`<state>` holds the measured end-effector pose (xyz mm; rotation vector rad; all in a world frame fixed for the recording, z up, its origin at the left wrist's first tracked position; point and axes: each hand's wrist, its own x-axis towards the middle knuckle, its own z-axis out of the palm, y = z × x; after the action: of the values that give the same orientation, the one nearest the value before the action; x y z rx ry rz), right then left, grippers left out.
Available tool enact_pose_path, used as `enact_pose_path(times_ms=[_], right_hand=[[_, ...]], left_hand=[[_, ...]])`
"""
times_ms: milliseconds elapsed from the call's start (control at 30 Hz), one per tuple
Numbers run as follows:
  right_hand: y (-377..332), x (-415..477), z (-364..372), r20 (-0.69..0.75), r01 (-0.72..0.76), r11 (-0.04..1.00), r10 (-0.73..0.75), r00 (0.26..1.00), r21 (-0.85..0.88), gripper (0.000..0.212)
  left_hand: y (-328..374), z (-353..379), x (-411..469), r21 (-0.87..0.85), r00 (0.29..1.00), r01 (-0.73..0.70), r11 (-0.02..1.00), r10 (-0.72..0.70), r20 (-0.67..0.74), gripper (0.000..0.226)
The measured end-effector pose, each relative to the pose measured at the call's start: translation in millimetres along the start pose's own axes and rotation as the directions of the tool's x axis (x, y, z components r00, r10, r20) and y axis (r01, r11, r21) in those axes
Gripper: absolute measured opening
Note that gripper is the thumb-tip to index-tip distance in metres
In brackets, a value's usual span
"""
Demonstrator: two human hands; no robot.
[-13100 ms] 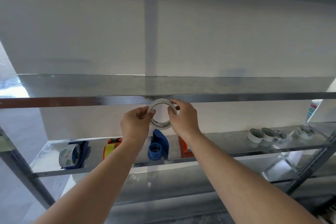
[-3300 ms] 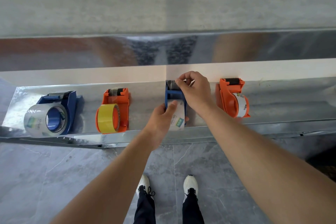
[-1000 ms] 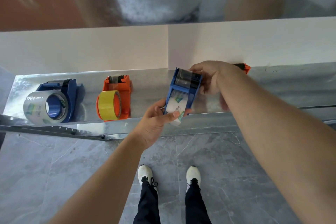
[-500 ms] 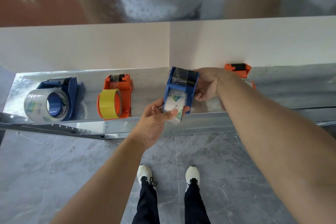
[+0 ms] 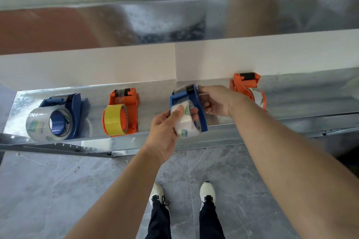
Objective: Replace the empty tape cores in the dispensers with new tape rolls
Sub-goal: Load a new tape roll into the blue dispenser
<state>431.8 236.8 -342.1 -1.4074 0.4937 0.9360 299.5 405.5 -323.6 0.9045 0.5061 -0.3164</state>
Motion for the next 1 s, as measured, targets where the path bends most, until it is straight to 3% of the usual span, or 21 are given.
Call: enact_pose_path(times_ms=[267,333,400,467,600,733,867,1000], right_hand=[[-3,11,13,-0.266,-0.066,0.927,-0.037,0.963,-0.370,0.022],[-9,13,16,-0.323,-0.094,0.820,-0.114,0.939,-0.564,0.021],[-19,9,17,-0.359,-0.122,0.609,-0.284,0.889,-0.784,0.017],[-25,2,16,-0.374,-0.131,0.495,-0.434,0.820,-0.859,0.028],[-22,-1,11,-0.378,-0.022,0.566,-0.521,0.765,-0.824,0.030],[-13,-9,15,-0.345,0.126,0.703,-0.487,0.802,-0.700,0.037],[4,-16,21,-0.359,0.145,0.819,-0.394,0.846,-0.556,0.035],[15,-23,25,-0.378,0.183,0.866,-0.381,0.844,-0.466,0.036]], left_hand=[[14,29,13,0.163,0.981,0.100,0.982,-0.070,-0.178,0.024],[17,31,16,0.186,0.976,0.123,0.975,-0.085,-0.200,0.026],[17,34,20,0.221,0.971,0.150,0.964,-0.101,-0.219,0.027],[15,38,23,0.242,0.965,0.174,0.955,-0.116,-0.235,0.027],[10,44,25,0.225,0.956,0.176,0.958,-0.112,-0.272,0.021],[5,46,25,0.236,0.952,0.141,0.961,-0.066,-0.300,0.022],[-3,45,25,0.270,0.947,0.107,0.957,-0.015,-0.321,0.026],[-4,44,28,0.307,0.937,0.134,0.942,-0.020,-0.348,0.038]])
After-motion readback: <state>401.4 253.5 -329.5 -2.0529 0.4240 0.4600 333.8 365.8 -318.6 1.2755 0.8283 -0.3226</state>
